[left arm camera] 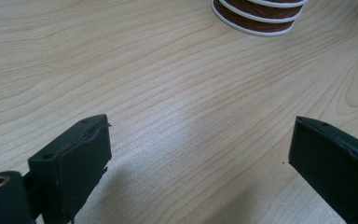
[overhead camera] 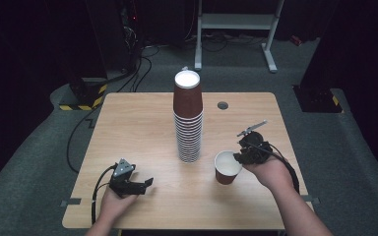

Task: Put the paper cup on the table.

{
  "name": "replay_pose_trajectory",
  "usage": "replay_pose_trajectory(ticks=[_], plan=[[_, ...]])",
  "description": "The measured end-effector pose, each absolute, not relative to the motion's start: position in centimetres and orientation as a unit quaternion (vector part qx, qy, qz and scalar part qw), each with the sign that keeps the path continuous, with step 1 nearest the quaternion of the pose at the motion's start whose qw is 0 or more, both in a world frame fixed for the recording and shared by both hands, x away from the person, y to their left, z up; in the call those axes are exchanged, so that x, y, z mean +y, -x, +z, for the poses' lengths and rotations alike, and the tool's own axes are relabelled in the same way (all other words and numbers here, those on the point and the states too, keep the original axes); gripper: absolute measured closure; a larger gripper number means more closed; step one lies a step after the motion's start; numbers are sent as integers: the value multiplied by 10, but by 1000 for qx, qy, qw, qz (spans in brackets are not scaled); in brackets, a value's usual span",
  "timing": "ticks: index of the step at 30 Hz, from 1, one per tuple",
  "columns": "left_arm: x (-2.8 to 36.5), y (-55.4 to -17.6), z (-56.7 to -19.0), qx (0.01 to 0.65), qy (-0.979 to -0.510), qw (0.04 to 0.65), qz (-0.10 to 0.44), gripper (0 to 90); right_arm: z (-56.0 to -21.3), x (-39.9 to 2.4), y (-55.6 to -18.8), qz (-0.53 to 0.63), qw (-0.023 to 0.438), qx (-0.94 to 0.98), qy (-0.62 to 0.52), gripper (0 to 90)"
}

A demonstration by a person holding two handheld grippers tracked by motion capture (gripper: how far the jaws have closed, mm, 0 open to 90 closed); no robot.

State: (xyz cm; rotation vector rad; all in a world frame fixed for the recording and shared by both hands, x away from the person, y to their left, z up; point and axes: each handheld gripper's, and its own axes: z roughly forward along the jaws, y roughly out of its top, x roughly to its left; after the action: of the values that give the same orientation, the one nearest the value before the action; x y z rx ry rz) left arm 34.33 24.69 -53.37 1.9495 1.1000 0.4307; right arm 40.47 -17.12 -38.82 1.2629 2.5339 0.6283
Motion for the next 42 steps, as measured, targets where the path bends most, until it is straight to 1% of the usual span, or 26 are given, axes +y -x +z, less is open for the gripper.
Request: replay_pose_trajectory(ticks=[4, 9, 14, 18, 22, 27, 35, 37, 42], plan=[[247, -343, -534, 438, -778, 417, 172, 62, -379, -179, -402, 238, 132, 853, -445, 550], [246, -344, -534, 436, -781, 414, 170, 71, -375, -196, -399, 252, 153, 835, -464, 507], [245, -344, -534, 436, -785, 408, 166, 90, -380, -214, -395, 257, 183, 818, -480, 495], [244, -344, -535, 436, -787, 404, 169, 97, -389, -228, -393, 261, 198, 808, -490, 489], [243, -344, -535, 436, -788, 400, 170, 98, -401, -240, -390, 262, 209, 800, -498, 474], [243, -344, -535, 436, -789, 398, 172, 103, -421, -254, -386, 266, 222, 789, -507, 426], [241, -346, -535, 437, -792, 391, 169, 118, -465, -274, -377, 279, 244, 764, -528, 349], [241, -346, -536, 439, -793, 387, 169, 120, -475, -276, -374, 281, 250, 761, -529, 345], [239, -347, -536, 443, -795, 378, 170, 120, -499, -278, -371, 294, 248, 753, -534, 320]])
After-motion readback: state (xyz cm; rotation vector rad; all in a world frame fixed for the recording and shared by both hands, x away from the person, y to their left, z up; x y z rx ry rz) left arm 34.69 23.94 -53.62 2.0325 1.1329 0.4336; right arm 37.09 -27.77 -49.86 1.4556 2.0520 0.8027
